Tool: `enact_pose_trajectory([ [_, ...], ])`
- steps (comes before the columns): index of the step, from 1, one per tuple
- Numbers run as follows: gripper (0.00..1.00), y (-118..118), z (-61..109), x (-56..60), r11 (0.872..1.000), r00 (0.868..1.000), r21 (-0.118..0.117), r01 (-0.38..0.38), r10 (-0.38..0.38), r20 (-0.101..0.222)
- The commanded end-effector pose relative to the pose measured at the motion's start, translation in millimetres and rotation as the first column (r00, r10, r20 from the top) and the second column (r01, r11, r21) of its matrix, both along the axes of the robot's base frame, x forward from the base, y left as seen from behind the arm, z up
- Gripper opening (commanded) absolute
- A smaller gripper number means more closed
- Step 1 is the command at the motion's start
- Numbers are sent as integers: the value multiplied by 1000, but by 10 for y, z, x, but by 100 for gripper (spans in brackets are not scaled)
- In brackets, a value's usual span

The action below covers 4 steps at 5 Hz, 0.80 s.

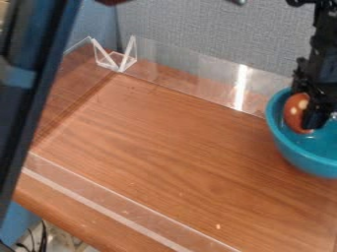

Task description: Put the mushroom in the blue bowl

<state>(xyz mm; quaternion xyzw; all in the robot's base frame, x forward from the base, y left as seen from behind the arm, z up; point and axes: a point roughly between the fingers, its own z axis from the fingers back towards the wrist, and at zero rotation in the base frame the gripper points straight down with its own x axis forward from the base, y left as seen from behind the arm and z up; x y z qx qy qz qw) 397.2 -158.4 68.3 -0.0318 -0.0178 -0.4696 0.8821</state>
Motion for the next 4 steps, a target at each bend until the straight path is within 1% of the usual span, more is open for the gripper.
enact_pose_trajectory([
  [1, 0, -104, 204, 82, 999, 997, -35, 7, -4, 79],
  [2, 100, -126, 151, 95, 999, 997, -43, -8, 11, 83],
  [4, 100, -68, 341, 81, 998, 994, -60, -5, 11, 106],
])
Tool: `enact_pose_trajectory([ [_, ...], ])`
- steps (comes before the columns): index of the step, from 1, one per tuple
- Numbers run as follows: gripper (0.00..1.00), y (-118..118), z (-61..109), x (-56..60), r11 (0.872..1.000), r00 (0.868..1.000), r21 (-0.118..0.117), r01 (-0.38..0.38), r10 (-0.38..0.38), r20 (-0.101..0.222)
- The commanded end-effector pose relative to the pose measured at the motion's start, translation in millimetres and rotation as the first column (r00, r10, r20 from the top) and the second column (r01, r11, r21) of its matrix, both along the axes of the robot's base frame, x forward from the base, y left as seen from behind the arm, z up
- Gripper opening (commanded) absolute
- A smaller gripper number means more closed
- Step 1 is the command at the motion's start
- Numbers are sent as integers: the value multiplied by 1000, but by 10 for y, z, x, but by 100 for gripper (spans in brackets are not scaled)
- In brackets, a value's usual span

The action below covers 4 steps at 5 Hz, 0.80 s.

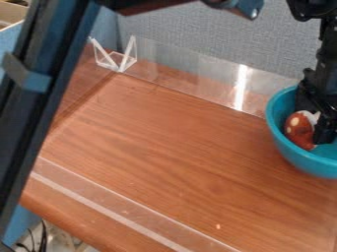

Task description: Put the mushroom in the blue bowl

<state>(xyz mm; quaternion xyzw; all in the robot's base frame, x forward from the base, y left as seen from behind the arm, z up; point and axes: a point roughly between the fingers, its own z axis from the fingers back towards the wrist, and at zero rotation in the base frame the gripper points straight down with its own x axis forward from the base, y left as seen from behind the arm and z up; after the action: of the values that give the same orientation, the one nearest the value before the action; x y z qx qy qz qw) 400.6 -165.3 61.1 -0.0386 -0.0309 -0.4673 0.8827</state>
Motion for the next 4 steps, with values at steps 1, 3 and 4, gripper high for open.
enact_pose_trajectory([
  [1, 100, 89, 508, -30, 999, 995, -45, 10, -5, 103],
  [3, 100, 295, 670, -189, 998, 993, -59, 27, -20, 120],
  [4, 100, 336, 720, -194, 998, 992, -60, 1, 7, 122],
])
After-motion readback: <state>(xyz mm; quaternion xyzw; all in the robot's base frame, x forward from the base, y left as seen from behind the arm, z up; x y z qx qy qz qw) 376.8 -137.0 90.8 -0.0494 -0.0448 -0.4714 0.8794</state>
